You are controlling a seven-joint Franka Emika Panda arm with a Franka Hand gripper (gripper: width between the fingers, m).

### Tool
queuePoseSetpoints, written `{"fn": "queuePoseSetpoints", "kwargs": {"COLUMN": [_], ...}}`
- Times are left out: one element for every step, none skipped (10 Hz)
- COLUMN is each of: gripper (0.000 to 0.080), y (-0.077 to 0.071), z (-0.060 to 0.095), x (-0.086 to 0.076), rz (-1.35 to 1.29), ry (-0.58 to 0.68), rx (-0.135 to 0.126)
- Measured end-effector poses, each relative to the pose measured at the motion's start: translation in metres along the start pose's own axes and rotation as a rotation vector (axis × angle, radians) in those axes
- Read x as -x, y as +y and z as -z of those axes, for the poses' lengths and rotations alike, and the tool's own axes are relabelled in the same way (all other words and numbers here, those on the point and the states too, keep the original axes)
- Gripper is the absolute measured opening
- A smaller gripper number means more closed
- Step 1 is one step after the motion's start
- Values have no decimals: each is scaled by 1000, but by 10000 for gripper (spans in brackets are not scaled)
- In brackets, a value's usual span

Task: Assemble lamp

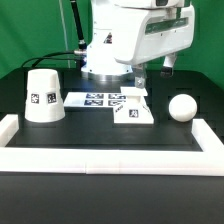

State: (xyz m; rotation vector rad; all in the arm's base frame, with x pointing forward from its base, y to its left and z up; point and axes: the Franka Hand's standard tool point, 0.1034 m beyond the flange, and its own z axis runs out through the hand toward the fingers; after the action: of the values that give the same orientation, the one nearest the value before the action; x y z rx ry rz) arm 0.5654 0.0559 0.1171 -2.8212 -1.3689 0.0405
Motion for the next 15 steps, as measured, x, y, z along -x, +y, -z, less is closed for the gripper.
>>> {"fn": "queuePoseSetpoints", "kwargs": {"gripper": [700, 700, 700, 700, 700, 700, 700, 700, 700, 700, 700, 700, 700, 700, 700], "y": [0, 0, 0, 0, 0, 0, 0, -3, -15, -25, -38, -46, -46, -46, -46], "z": [0, 0, 0, 0, 0, 0, 0, -3, -8, -11, -15, -19, -20, -20, -20], "x": [0, 0, 0, 0, 0, 0, 2, 16, 35, 44, 50, 56, 56, 56, 56], "rz": [0, 0, 0, 0, 0, 0, -24, -92, -187, -274, -386, -405, -401, -400, -400], "ry": [0, 0, 0, 0, 0, 0, 8, 25, 12, -2, -17, -30, -31, -31, -32], "rx": [0, 0, 0, 0, 0, 0, 6, 27, 20, 11, 3, -6, -7, -7, -8]}}
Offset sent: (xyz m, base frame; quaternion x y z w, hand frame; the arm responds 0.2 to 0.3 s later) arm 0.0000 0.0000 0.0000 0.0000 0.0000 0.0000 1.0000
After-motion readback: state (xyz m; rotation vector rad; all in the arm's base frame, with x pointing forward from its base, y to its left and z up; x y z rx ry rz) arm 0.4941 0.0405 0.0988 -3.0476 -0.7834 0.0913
